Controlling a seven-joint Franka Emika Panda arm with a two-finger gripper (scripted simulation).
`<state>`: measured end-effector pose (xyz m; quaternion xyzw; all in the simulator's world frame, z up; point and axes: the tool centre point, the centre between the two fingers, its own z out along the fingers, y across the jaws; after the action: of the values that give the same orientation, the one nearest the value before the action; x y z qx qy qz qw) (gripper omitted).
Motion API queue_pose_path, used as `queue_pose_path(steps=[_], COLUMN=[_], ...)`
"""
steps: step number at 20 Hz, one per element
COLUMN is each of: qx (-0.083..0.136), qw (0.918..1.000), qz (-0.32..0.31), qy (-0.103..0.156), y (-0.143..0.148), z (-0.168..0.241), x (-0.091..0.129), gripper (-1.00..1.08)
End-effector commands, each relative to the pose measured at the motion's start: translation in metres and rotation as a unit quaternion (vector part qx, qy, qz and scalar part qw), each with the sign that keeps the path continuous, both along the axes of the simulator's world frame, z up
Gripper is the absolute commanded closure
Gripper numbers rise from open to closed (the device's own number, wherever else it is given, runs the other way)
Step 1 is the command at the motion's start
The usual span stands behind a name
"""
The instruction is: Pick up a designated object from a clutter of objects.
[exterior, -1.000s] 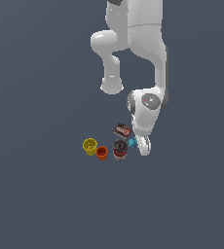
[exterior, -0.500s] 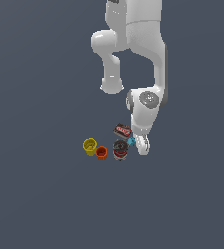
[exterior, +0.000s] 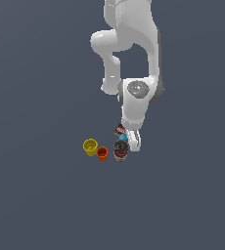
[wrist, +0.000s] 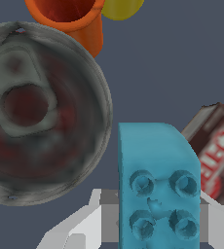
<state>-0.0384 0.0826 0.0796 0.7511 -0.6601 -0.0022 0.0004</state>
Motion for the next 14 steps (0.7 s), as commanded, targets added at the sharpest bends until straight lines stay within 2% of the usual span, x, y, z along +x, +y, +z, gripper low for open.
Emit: queue_pose_path(steps=[1,14], qx=[0.0,-0.002], qw=[1.0,1.0], qz=[-0.001,-0.002], qy=[0.0,0.001], y=[-0.019,-0.129], z=[0.019,0.132], x=[0.002,0.017], gripper=[1.08,1.08])
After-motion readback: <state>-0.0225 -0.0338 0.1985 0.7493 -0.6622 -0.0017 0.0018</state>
